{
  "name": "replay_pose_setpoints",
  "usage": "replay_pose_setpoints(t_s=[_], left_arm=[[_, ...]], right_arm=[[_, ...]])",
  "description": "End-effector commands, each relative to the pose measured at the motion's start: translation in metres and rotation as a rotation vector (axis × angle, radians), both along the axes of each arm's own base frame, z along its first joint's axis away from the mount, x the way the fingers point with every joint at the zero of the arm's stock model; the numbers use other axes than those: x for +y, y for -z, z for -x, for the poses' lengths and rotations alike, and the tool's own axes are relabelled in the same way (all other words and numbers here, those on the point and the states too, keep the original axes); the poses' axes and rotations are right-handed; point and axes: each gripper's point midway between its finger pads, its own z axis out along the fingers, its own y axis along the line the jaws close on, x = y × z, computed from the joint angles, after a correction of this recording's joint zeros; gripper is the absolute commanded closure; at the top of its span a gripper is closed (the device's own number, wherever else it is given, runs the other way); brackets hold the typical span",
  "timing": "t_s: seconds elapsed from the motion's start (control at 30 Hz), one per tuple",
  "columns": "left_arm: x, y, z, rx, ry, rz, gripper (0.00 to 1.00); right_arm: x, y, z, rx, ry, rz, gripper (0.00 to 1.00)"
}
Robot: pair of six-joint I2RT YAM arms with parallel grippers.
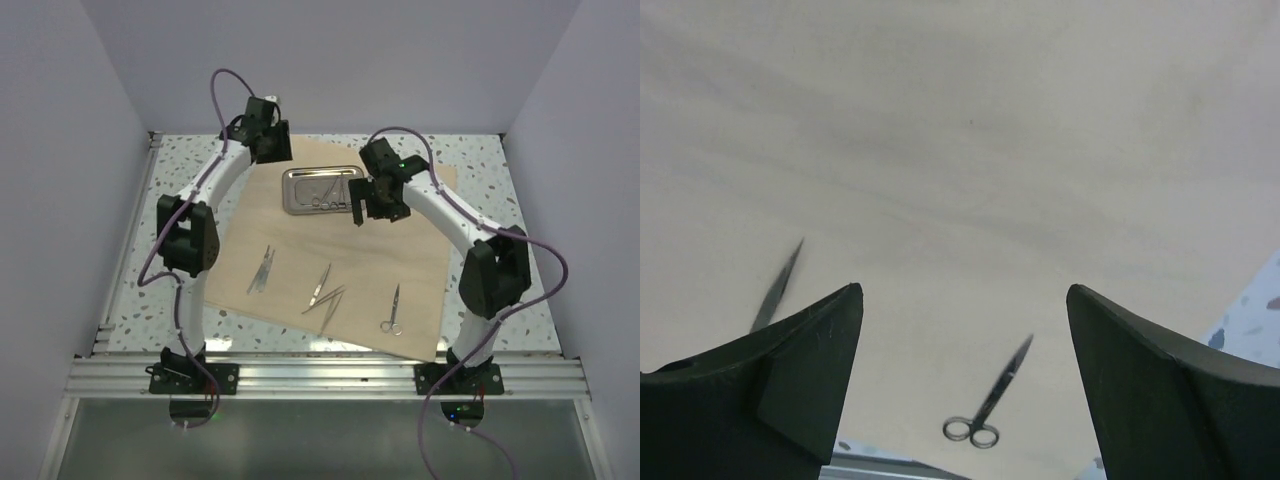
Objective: Open and lay out the surgical kit
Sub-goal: Adjust the surgical kit at the center of the board.
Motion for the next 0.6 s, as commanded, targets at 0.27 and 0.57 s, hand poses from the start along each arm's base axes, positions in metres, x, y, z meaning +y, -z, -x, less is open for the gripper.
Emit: replay_pose_setpoints(t_s=[0.27, 0.57], left_arm=[[0.037, 0.032, -0.078, -0.105, -0.122, -0.106, 0.43], [0.112, 0.077, -0.067, 0.005, -0.258, -0.241, 0.43]], right_arm=[[-0.061, -0.025, 0.061, -0.082, 0.113, 0.061, 0.12], [-0.067, -0.016, 0.037, -0.053, 0.184, 0.029, 0.12]])
